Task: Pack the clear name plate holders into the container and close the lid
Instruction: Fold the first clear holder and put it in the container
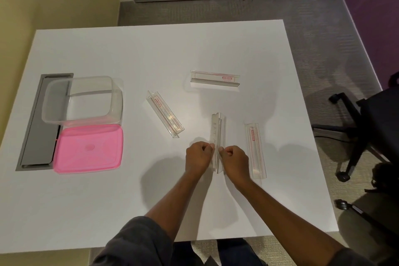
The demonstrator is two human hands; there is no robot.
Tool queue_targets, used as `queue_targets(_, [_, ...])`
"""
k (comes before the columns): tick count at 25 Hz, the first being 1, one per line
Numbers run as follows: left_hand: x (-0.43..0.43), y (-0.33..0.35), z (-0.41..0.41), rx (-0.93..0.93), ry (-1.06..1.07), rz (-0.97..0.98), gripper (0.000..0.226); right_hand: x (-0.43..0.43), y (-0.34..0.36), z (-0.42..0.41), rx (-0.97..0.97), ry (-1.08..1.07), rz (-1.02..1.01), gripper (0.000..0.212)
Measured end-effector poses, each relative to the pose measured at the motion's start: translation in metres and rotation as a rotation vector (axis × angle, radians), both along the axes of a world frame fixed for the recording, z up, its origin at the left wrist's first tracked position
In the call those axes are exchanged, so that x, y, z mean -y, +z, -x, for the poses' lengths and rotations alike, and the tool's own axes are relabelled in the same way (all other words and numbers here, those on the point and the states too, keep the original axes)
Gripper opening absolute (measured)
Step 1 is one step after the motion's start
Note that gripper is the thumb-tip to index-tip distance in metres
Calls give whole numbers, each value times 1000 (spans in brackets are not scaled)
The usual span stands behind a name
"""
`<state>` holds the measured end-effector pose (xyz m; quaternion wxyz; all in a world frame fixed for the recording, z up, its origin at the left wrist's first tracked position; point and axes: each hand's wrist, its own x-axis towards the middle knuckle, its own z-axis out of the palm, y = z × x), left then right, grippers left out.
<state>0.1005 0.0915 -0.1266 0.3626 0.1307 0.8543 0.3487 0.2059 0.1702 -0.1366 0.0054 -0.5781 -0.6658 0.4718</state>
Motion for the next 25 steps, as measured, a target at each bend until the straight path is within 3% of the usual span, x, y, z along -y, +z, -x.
queue_targets(3, [-7, 5, 26, -83, -61, 19, 22, 11, 3, -3, 27, 53, -15, 60])
queue_targets(6, [-23, 10, 54, -150, -132, -17, 31, 21, 5, -4, 99, 182, -74, 80])
queue_targets(14, [-40, 7, 90, -545, -689, 144, 83, 8, 3, -13, 11, 319, -104, 61])
queue_targets(19, [-24, 5, 101, -692, -1068, 208, 61, -17, 5, -16, 16, 385, -123, 60])
queue_targets(25, [0, 10, 99, -670, -1058, 256, 41, -53, 4, -16, 24, 574, -146, 46])
